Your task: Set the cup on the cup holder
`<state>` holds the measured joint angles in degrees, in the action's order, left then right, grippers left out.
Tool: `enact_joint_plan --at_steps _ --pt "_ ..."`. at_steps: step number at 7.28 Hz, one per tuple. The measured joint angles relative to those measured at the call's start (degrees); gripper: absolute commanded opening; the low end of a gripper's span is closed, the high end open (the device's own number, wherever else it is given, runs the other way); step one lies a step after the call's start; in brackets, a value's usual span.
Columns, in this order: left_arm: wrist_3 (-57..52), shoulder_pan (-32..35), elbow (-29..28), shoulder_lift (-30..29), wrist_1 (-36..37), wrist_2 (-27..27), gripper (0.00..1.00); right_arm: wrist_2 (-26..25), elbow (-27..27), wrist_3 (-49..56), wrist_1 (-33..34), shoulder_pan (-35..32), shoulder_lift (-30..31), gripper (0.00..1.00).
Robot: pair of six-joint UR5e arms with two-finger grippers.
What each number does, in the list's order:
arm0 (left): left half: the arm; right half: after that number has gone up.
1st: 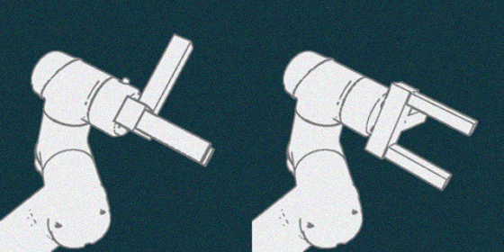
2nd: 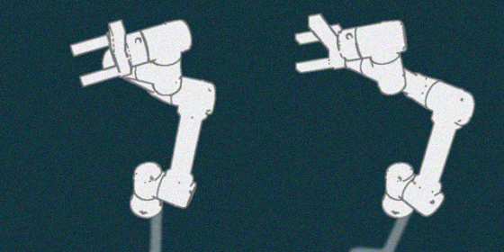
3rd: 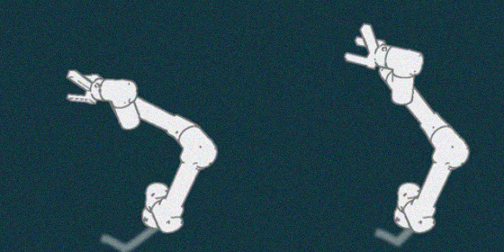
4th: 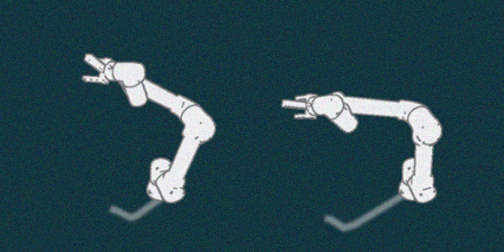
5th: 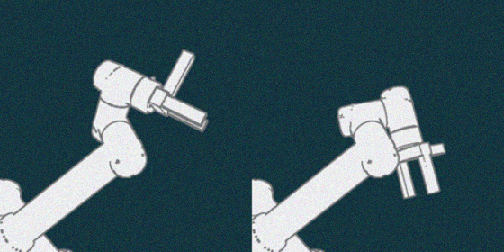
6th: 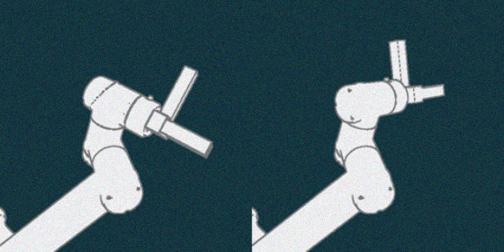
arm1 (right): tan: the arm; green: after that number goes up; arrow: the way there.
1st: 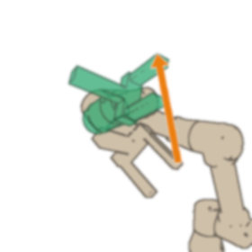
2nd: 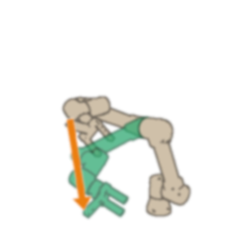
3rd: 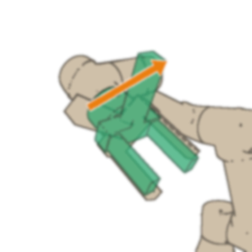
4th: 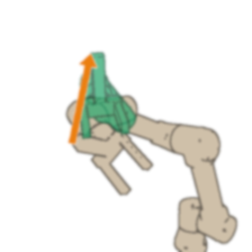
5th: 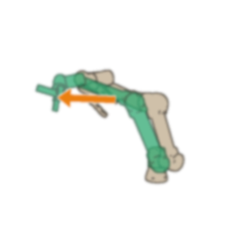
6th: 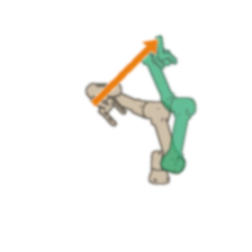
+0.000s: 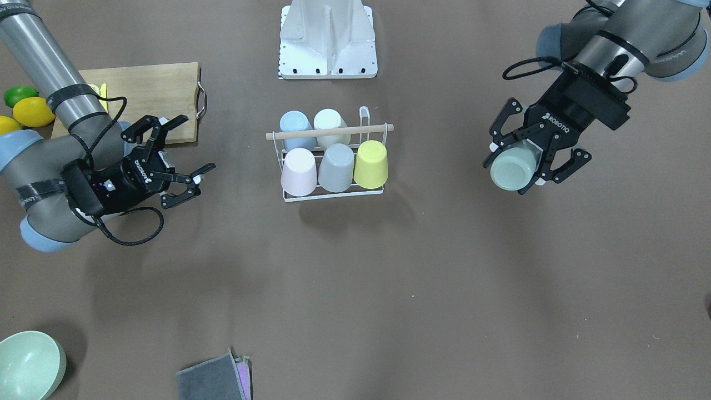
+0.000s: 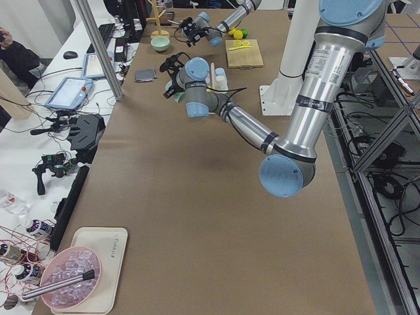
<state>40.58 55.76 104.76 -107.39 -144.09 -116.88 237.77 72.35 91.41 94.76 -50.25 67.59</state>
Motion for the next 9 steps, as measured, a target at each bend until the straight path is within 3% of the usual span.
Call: enact_joint_plan --at_steps 3,4,6,9 --pt "4.9 -2.1 0.4 -0.1 -14.6 6.2 0.00 0.4 7.3 -15.3 0.1 -3.6 6.4 0.94" --pt "5.0 -5.4 0.5 -0.2 -18.5 12.7 0.00 0.0 9.1 -21.7 0.2 -4.6 8.3 0.94" --pt "2.7 -17.9 0.4 -1.4 -24.0 33.1 0.00 -3.5 10.9 -34.7 2.6 -7.2 10.5 0.94" --pt "-12.3 -37.3 0.3 -3.9 -29.1 58.1 0.00 -13.6 12.5 -58.2 8.3 -14.8 10.7 0.95"
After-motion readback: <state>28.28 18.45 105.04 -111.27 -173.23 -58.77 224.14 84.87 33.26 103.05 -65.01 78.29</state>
